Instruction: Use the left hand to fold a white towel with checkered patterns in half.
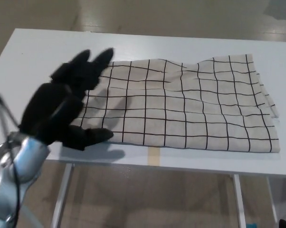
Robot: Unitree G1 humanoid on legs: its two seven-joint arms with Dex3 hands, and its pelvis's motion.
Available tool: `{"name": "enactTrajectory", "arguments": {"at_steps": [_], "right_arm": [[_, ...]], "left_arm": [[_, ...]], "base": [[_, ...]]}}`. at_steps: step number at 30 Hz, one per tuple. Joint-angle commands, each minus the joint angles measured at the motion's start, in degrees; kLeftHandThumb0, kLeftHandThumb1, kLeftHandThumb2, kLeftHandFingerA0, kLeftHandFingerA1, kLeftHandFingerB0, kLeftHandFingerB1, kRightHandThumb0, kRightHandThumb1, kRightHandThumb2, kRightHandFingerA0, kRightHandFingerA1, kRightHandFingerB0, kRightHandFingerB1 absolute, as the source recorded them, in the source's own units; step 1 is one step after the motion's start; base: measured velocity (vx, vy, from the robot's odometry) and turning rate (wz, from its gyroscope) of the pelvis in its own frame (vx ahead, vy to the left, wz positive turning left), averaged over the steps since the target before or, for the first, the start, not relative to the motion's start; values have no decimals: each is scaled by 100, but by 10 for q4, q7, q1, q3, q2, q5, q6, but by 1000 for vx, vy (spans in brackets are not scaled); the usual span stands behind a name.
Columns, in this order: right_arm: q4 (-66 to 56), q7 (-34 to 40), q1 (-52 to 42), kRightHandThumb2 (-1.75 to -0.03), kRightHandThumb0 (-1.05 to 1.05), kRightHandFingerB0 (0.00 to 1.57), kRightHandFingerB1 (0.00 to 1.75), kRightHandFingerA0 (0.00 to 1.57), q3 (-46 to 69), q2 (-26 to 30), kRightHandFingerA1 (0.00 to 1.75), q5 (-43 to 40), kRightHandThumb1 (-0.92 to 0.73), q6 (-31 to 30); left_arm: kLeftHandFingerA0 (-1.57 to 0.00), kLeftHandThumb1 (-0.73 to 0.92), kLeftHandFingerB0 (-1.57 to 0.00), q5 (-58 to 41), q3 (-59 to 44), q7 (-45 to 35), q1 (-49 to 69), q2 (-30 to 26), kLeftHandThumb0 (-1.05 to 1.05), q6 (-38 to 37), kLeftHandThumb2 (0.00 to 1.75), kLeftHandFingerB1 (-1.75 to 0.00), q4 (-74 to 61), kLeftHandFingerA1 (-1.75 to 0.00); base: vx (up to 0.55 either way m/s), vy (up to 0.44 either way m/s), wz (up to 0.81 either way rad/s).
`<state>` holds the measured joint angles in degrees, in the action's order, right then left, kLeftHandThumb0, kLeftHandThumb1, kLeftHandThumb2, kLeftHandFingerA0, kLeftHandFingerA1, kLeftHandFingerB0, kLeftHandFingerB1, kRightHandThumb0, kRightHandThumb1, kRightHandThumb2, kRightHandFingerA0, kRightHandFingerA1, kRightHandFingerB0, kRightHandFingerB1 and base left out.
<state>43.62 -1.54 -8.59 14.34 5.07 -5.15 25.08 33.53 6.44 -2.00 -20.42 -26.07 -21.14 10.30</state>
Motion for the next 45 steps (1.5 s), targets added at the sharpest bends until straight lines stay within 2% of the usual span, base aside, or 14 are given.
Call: {"name": "enactTrajectory", "arguments": {"at_steps": [1,2,3,11,34,35,37,38,39,40,41,42,44,45], "right_arm": [[-4,-5,-18,-58,-37,23,36,30,0,7,47,2,-60,25],[-5,-5,-18,-58,-37,22,36,30,-1,7,47,2,-60,24],[-5,-4,-17,-58,-37,22,36,30,-3,7,47,3,-60,21],[-3,5,-18,-58,-37,23,36,30,-6,10,48,11,-61,27],[-16,5,-31,-58,-37,24,37,31,-4,2,51,-1,-61,27],[-18,8,-32,-58,-37,24,37,31,-5,2,51,2,-60,29],[-20,6,-37,-58,-37,24,37,31,-7,2,51,3,-60,32],[-20,7,-38,-58,-37,26,37,31,-8,2,51,4,-61,34],[-20,7,-39,-58,-37,26,37,31,-8,1,51,5,-61,35],[-20,8,-41,-58,-37,26,38,31,-10,1,51,7,-61,37],[-18,8,-41,-58,-37,27,37,31,-10,2,51,8,-60,38],[-17,8,-40,-58,-37,27,37,31,-10,3,51,9,-60,39],[-16,8,-39,-58,-37,27,37,31,-11,5,52,10,-61,40],[-17,9,-38,-58,-37,27,37,31,-11,6,52,10,-61,40]], "left_arm": [[0,36,0,135,83,-14,-59,-22,-57,84,68,-9,102,0],[0,46,0,139,90,-12,-64,-24,-46,87,55,-8,112,0],[0,53,0,152,106,-2,-76,-31,-36,92,56,-8,134,0],[0,62,0,185,168,35,-118,-39,-32,113,58,-3,212,0],[0,50,0,177,234,117,-178,9,-33,138,57,0,389,0],[0,27,0,188,252,143,-193,27,-43,148,63,-16,436,-6],[0,30,0,217,290,169,-213,48,-44,171,67,-20,495,-11],[0,42,0,229,303,178,-219,54,-28,179,92,-48,511,-49],[0,42,0,236,311,185,-224,59,-28,183,92,-48,520,-49],[-27,42,-34,243,329,204,-233,68,-49,188,71,-44,543,-42],[-63,56,-68,243,336,219,-236,73,-40,187,57,-94,555,-90],[-63,56,-68,242,340,227,-237,76,-40,186,57,-94,561,-90],[-66,53,-91,226,345,252,-239,87,-34,177,58,-105,577,-147],[-66,53,-91,221,346,257,-240,90,-34,174,58,-105,581,-147]], "base": [[0,0,0],[0,0,0],[0,0,0],[0,0,0],[0,0,0],[0,0,0],[0,0,0],[0,0,0],[0,0,0],[0,0,0],[0,0,0],[0,0,0],[0,0,0],[0,0,0]]}}
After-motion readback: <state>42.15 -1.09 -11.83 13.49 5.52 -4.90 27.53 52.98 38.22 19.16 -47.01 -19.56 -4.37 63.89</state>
